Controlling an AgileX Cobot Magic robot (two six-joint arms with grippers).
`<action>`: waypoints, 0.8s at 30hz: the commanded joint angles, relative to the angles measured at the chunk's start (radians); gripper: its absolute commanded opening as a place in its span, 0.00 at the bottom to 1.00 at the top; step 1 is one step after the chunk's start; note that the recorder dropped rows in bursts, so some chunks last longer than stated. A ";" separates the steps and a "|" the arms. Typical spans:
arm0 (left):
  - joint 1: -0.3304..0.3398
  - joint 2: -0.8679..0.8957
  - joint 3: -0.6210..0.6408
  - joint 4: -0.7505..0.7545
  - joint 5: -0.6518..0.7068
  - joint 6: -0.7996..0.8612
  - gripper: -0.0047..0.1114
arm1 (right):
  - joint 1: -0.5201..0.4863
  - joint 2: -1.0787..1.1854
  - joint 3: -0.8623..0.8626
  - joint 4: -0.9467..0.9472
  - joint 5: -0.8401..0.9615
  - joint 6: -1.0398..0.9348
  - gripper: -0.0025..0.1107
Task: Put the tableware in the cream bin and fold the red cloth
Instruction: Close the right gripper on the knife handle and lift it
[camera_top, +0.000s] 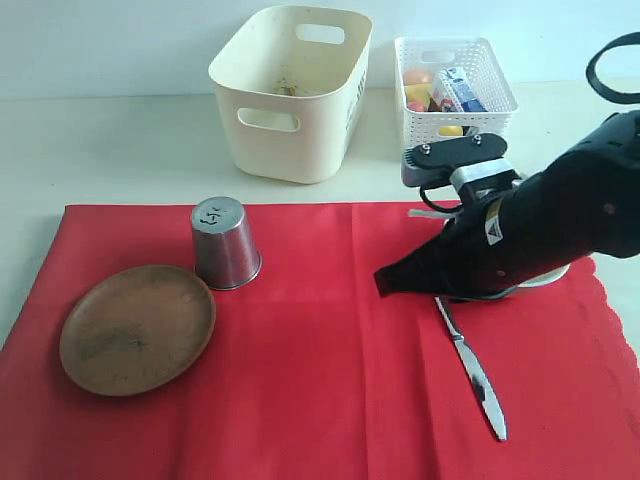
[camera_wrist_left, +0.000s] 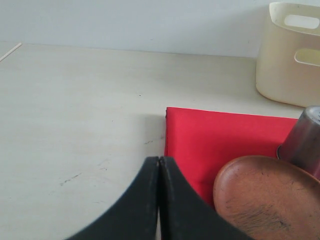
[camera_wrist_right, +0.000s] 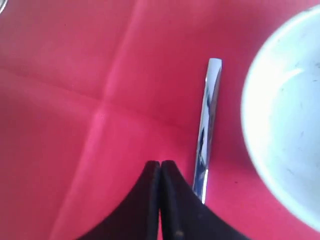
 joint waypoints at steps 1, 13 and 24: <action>-0.006 -0.005 0.003 0.001 -0.012 -0.001 0.05 | 0.002 0.049 0.000 0.002 -0.020 -0.002 0.03; -0.006 -0.005 0.003 0.001 -0.012 -0.001 0.05 | 0.002 0.164 0.000 -0.109 -0.077 0.110 0.38; -0.006 -0.005 0.003 0.001 -0.012 -0.001 0.05 | 0.002 0.213 0.000 -0.468 -0.055 0.466 0.44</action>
